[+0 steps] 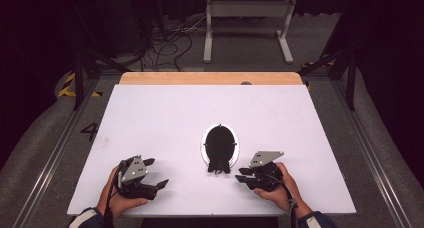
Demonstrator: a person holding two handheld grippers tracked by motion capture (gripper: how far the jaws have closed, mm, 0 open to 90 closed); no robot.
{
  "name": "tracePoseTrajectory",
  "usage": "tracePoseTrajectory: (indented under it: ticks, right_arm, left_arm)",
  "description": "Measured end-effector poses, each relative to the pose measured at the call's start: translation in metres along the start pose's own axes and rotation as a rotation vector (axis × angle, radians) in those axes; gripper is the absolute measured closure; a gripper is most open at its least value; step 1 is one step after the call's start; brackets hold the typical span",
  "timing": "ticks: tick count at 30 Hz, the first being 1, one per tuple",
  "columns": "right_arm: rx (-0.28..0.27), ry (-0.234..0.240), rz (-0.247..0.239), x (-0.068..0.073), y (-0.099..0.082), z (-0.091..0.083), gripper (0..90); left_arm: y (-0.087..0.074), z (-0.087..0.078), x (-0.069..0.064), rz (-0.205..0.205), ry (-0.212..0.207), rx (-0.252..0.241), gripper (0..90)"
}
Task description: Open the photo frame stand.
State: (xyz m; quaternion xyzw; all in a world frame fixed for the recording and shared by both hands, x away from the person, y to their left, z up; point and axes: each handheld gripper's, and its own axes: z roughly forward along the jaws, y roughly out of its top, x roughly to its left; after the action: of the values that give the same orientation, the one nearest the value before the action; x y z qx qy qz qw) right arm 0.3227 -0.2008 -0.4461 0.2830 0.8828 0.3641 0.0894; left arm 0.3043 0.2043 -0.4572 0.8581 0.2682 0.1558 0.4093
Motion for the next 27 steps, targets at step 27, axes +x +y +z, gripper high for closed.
tracePoseTrajectory:
  ticks: [27]
  right_arm:
    - [0.072, -0.008, -0.003, 0.006, 0.014, 0.017, 61.2]
  left_arm:
    - [-0.021, -0.020, 0.013, -0.056, -0.005, 0.011, 10.1]
